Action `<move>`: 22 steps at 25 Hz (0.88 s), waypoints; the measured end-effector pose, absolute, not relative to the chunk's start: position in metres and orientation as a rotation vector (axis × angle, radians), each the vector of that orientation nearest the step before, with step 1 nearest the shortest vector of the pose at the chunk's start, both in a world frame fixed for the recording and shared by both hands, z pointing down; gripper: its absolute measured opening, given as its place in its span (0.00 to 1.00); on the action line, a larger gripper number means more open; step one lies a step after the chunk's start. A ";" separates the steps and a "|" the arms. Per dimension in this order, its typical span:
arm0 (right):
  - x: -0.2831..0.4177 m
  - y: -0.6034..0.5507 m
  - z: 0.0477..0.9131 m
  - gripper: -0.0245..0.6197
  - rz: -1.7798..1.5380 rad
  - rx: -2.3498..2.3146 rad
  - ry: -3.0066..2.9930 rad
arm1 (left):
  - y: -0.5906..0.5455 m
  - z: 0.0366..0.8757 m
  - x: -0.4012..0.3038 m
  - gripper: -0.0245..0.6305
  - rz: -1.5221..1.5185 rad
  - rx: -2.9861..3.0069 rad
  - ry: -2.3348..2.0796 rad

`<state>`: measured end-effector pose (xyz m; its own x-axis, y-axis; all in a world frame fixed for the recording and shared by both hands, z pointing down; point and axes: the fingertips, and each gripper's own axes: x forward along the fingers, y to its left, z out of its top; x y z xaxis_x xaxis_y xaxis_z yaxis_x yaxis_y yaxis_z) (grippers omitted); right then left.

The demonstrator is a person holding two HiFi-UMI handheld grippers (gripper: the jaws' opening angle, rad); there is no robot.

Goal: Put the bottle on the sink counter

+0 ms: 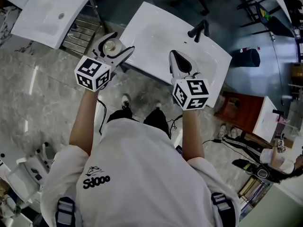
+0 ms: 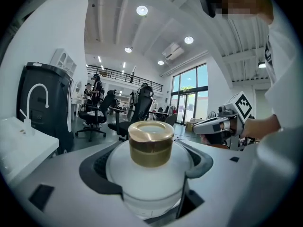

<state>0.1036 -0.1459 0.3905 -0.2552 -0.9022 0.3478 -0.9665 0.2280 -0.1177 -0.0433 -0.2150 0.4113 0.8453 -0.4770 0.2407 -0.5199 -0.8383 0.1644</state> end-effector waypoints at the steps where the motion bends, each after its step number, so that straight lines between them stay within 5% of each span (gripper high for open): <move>1: 0.106 -0.148 0.395 0.05 0.469 1.762 -2.294 | -0.217 0.416 -0.042 0.57 0.290 2.790 -0.778; 22: 0.102 -0.225 0.493 0.05 0.630 1.381 -2.380 | -0.279 0.545 -0.047 0.57 0.429 2.505 -1.172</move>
